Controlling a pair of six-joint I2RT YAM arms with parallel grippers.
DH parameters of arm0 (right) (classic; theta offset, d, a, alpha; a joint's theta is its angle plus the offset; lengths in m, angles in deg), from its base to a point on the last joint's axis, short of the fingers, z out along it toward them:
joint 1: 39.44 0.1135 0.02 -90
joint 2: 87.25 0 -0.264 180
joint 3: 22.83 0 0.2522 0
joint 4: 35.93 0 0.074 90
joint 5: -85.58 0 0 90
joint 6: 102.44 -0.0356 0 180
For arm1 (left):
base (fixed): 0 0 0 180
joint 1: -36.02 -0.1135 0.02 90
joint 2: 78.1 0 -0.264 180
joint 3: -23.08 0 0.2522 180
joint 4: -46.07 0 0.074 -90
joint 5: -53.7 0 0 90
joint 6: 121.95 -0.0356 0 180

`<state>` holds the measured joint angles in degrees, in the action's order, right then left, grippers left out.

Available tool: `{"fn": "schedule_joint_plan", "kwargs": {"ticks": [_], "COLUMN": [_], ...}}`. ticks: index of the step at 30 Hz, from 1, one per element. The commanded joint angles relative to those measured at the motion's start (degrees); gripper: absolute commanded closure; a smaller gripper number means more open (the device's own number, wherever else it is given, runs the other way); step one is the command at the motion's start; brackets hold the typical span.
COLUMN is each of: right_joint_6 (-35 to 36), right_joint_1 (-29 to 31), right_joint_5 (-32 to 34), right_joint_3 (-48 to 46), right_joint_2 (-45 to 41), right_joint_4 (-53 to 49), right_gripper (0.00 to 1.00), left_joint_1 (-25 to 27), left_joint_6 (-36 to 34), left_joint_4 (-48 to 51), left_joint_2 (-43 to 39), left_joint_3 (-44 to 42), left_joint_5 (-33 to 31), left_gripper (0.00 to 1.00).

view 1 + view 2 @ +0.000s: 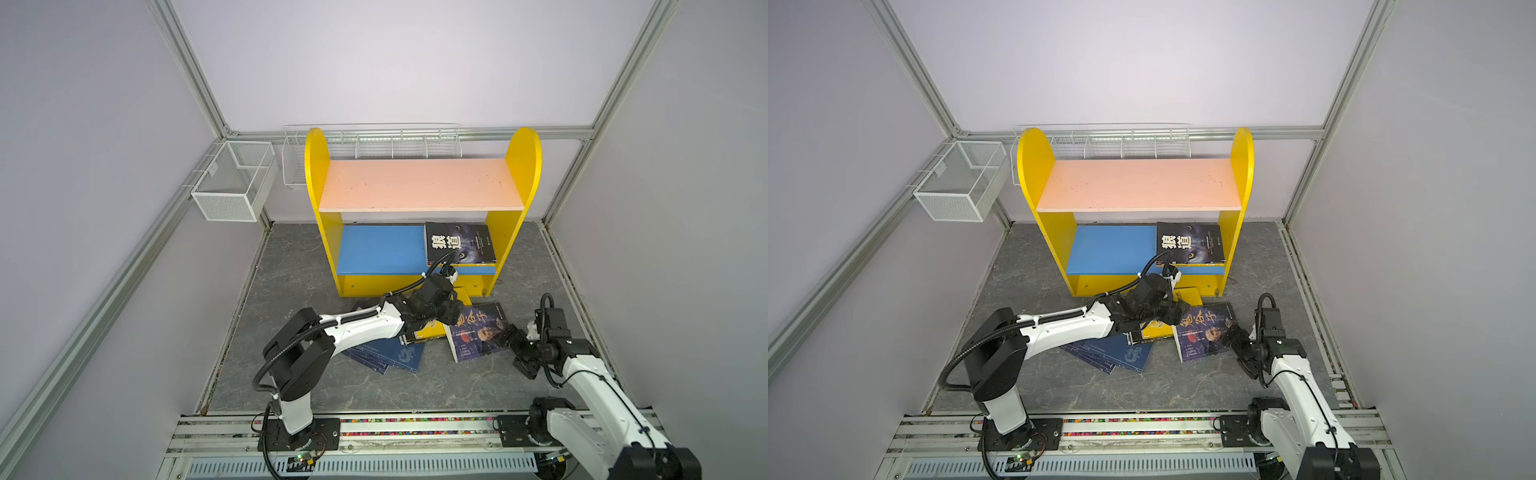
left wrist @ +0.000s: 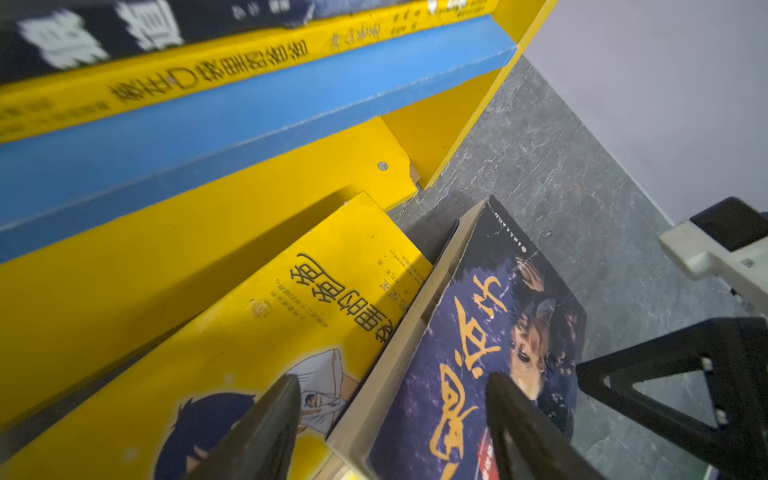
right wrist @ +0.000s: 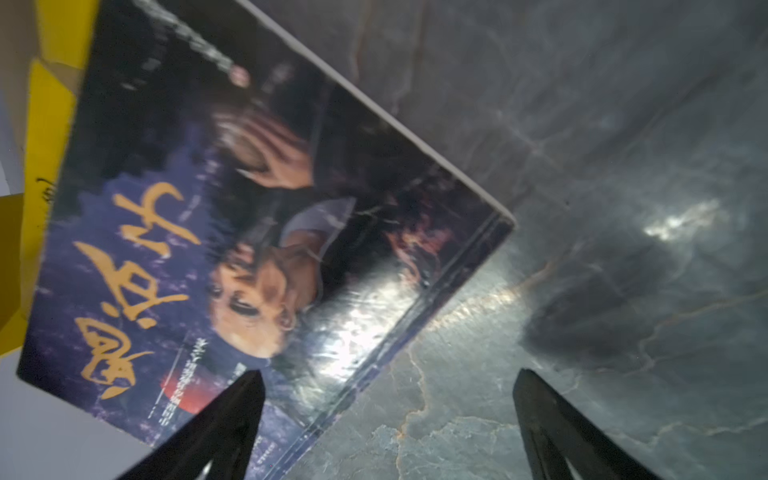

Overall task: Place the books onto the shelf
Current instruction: 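Grasp the purple book on the floor pile with the right gripper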

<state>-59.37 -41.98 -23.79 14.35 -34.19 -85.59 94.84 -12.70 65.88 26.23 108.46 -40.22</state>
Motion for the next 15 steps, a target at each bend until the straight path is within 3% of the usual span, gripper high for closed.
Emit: {"fn": "schedule_joint_plan", "kwargs": {"ticks": [1,8,15], "right_joint_6": [-5.0,-9.0,-16.1], "right_joint_1": [-3.1,-4.1,-4.0], "right_joint_5": [-12.6,-13.5,-12.9], "right_joint_3": [-6.2,-9.1,-12.6], "right_joint_2": [3.5,4.1,-4.3], "right_joint_4": [5.3,13.2,19.7], "right_gripper": [0.01,0.01,0.06], "left_joint_1": [0.0,-0.1,-0.1], "left_joint_6": [-2.5,-2.7,-1.3], "left_joint_4": [1.5,2.1,2.6], "left_joint_2": [2.3,5.7,7.4], "left_joint_3": [2.7,3.3,1.4], "left_joint_5": [1.1,1.4,1.9], "left_gripper": [0.3,0.4,0.5]}}
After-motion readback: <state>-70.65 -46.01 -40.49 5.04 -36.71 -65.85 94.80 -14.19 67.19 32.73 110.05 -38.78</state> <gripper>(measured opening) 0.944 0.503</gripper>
